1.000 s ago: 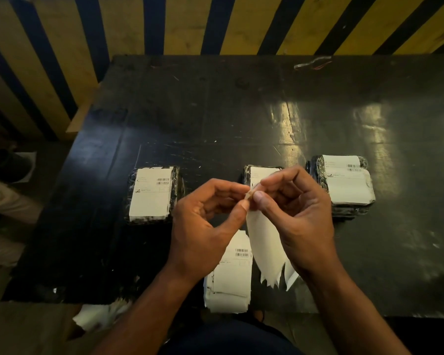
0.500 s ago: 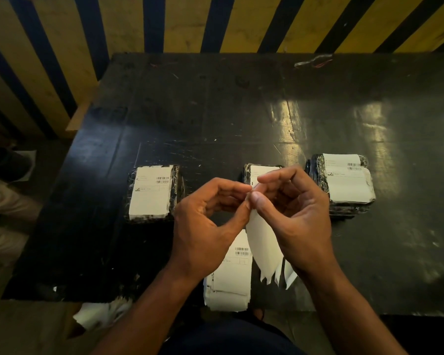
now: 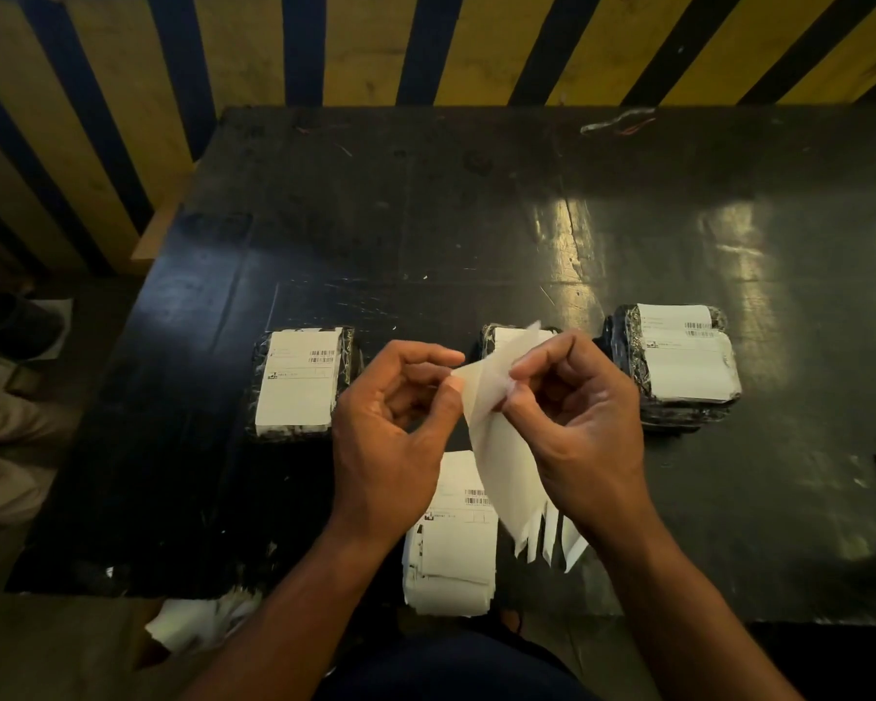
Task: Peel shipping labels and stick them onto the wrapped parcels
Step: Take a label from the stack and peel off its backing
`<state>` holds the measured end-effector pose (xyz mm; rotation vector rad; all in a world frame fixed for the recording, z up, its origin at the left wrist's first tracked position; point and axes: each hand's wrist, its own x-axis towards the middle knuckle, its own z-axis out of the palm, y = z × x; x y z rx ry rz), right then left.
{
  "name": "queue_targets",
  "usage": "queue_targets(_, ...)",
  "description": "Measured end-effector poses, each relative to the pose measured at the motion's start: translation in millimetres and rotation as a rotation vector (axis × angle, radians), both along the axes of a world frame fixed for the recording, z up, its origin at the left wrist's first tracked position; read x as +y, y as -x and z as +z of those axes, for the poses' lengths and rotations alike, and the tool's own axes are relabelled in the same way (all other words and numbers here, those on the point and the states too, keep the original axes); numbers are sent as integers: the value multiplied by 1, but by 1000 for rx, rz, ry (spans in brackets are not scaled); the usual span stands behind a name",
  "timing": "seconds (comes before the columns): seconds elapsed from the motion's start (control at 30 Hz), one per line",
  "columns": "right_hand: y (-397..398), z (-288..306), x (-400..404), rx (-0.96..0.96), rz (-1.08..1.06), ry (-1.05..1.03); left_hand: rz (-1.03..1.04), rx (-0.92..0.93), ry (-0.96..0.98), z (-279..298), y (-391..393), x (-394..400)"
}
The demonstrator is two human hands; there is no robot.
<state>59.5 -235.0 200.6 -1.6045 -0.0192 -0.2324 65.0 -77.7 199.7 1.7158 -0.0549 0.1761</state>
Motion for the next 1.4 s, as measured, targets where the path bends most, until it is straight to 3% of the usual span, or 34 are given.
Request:
queue_targets(0.4, 2, -10, 3, 112, 30, 31, 44, -3, -121, -14, 4, -3)
queue_targets(0.8, 1, -16, 9, 124, -71, -106, 27, 39, -37, -17, 4, -5)
queue_targets(1.1, -1, -46, 11, 187, -338, -78, 180, 149, 32, -39, -5, 1)
queue_targets(1.3, 2, -53, 20, 190, -291, -23, 207, 261, 185, -46, -2, -6)
queue_targets(1.4, 4, -57, 21, 183, -267, -14, 165, 273, 172, -50, -1, -7)
